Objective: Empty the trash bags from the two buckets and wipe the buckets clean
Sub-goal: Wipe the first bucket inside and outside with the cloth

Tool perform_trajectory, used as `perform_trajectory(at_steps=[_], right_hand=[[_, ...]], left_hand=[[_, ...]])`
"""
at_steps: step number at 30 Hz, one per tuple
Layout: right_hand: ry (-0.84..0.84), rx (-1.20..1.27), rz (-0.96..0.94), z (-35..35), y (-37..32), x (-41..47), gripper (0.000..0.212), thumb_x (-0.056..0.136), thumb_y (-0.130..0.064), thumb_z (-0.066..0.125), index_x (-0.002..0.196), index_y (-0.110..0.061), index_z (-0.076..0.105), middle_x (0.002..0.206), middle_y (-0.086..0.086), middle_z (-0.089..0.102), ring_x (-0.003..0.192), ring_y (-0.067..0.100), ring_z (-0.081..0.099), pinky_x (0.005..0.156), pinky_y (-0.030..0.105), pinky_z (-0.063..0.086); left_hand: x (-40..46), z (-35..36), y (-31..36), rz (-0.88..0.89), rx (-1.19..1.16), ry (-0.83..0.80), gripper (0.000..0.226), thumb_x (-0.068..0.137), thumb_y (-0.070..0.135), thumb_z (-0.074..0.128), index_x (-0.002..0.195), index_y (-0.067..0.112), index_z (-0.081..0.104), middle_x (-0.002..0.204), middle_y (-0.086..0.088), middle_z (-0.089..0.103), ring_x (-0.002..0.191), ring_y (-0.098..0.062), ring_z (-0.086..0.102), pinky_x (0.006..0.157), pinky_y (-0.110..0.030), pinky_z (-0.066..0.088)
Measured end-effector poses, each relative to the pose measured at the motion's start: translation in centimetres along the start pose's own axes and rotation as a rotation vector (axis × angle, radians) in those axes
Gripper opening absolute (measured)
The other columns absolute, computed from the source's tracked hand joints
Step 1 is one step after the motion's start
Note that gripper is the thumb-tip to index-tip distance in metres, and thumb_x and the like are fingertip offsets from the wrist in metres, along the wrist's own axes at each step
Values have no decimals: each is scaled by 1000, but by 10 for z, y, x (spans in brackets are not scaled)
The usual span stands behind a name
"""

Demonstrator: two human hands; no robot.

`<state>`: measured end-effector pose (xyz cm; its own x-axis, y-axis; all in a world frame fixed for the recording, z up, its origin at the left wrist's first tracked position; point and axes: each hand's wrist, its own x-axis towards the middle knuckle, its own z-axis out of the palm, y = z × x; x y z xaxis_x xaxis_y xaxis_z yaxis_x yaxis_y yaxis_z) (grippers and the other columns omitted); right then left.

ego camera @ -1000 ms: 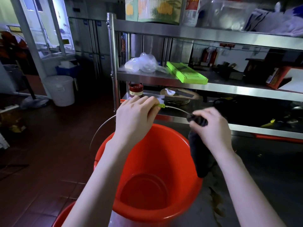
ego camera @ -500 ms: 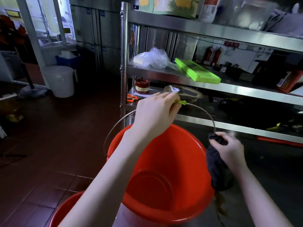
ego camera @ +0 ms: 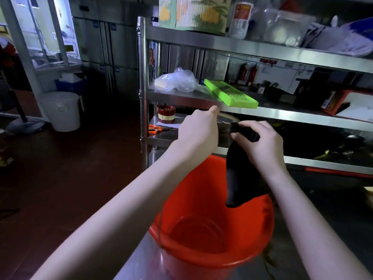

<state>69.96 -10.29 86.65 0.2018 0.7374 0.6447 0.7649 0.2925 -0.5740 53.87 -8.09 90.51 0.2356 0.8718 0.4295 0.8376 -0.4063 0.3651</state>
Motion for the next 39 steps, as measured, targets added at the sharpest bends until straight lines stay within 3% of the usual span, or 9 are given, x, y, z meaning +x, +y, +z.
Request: perform_trajectory(at_steps=[3, 7, 10, 16, 22, 25, 29, 35, 39], right_hand=[[-35, 49, 35, -9, 0, -7, 24, 79, -21, 77, 103, -18, 74, 99, -3, 65, 93, 5, 58, 81, 2, 36], [-53, 86, 55, -33, -2, -11, 18, 82, -26, 75, 99, -29, 70, 103, -4, 68, 100, 10, 61, 91, 20, 43], [-67, 21, 50, -56, -4, -10, 18, 81, -32, 74, 99, -30, 70, 101, -6, 68, 96, 7, 60, 84, 13, 40], [-98, -106, -14, -81, -22, 1, 23, 80, -33, 76, 102, -27, 72, 94, -15, 61, 88, -2, 52, 74, -2, 33], [-195, -374, -185, -62, -65, -1, 25, 82, -47, 66, 104, -37, 67, 102, -9, 58, 96, 16, 58, 79, 36, 50], [-344, -637, -197, -46, -76, 4, 25, 82, -48, 63, 105, -37, 64, 104, -5, 56, 101, 25, 58, 80, 39, 50], [-471, -737, -128, -46, -71, 12, 23, 82, -40, 63, 105, -38, 63, 104, -4, 53, 101, 28, 58, 77, 37, 48], [-325, -719, -360, -30, -78, -17, 25, 86, -36, 60, 110, -33, 62, 107, -8, 51, 93, 23, 60, 70, 37, 51], [-312, -631, -209, -56, -47, -23, 27, 80, -42, 64, 106, -40, 61, 108, -14, 52, 92, 20, 59, 68, 32, 49]], left_hand=[[15, -8, 4, -33, -110, -106, 36, 85, 3, 46, 113, 12, 66, 98, -14, 67, 87, -35, 64, 71, -35, 55], [23, -7, 5, 87, -159, -233, 23, 94, 20, 54, 98, 8, 73, 84, -10, 68, 78, -29, 63, 53, -23, 47], [18, -4, -8, 257, -135, -260, 27, 100, 22, 48, 111, 14, 71, 100, -8, 69, 96, -28, 62, 73, -29, 42], [24, 6, -59, 454, 29, 45, 29, 86, 43, 67, 109, 27, 73, 104, -6, 54, 100, -28, 48, 83, -45, 47], [10, 16, -42, 429, -145, 79, 38, 80, 55, 56, 92, 22, 70, 87, 6, 57, 81, -23, 55, 83, -44, 45], [-5, 22, -29, 381, -201, 126, 32, 74, 41, 61, 88, 13, 69, 80, -2, 55, 79, -30, 55, 69, -35, 41], [-22, 27, -36, 306, -419, 90, 30, 78, 14, 73, 107, 12, 71, 99, -7, 66, 89, -20, 61, 76, -17, 43], [-37, 29, -37, 243, -482, 308, 21, 77, 2, 69, 95, 13, 76, 91, 0, 73, 83, -12, 63, 75, -11, 42], [-42, 30, -38, 231, -497, 342, 18, 82, 8, 71, 98, 13, 78, 88, 2, 70, 78, -11, 62, 74, -4, 39]])
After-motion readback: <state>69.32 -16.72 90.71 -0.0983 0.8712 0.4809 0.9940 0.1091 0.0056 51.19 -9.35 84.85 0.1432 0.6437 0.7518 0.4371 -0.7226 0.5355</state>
